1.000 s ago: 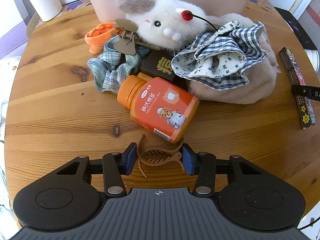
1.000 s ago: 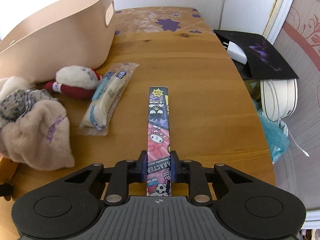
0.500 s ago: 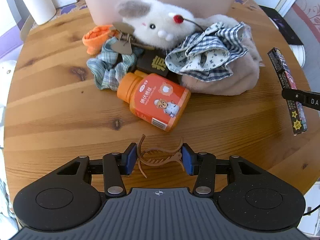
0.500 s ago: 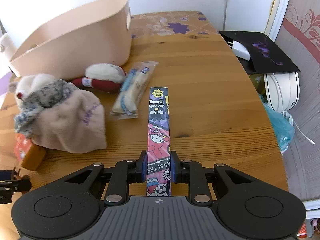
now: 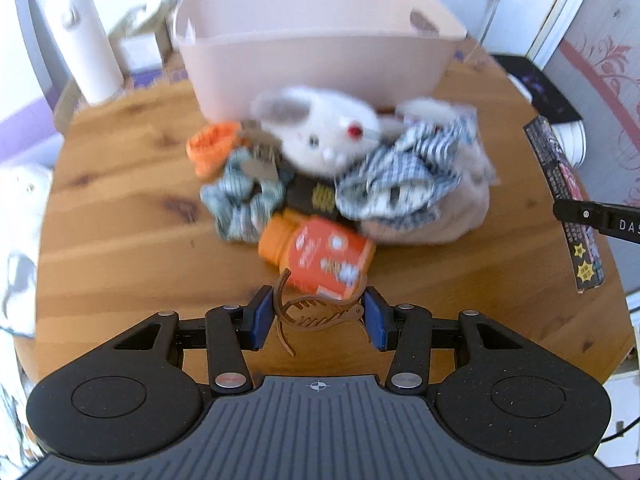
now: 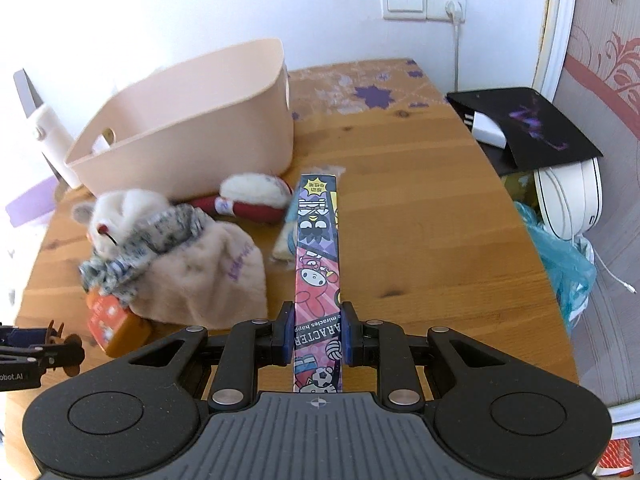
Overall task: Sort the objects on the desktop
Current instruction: 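Lift the snack box and claw clip and carry both over the basket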
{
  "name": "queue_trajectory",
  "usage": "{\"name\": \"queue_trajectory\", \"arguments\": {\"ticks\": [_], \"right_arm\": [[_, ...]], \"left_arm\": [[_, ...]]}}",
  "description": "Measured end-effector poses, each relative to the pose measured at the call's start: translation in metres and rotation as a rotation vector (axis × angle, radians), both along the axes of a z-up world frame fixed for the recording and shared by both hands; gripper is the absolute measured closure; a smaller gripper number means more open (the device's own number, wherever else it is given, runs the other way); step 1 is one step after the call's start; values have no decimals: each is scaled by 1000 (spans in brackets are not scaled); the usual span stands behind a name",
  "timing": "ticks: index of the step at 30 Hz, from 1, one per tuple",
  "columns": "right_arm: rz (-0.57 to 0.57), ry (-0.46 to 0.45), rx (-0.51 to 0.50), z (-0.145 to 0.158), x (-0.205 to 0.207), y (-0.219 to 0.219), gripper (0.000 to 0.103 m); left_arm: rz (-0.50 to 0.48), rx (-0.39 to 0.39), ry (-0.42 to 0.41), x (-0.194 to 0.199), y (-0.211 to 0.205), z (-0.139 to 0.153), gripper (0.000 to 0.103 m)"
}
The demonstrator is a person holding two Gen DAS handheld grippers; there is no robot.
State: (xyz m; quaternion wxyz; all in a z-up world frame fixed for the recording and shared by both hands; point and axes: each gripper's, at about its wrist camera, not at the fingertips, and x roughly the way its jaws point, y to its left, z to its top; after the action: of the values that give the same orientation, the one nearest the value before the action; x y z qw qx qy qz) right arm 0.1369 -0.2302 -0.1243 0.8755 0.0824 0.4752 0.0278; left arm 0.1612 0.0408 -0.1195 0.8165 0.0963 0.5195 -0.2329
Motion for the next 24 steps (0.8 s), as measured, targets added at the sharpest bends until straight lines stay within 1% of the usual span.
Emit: {"name": "queue_trajectory", "arguments": {"ticks": [7,10,24], "right_arm": [[9,-46,6,20,3,1,82],[20,-70,-9,28,6,3,82],[32,-220,0,78,33,4,82]], "left_arm": [[47,-67,-77,13,3,32,55],[66,-90,-113,20,3,44,55],[126,-150,-287,58,-1,93,55]]}}
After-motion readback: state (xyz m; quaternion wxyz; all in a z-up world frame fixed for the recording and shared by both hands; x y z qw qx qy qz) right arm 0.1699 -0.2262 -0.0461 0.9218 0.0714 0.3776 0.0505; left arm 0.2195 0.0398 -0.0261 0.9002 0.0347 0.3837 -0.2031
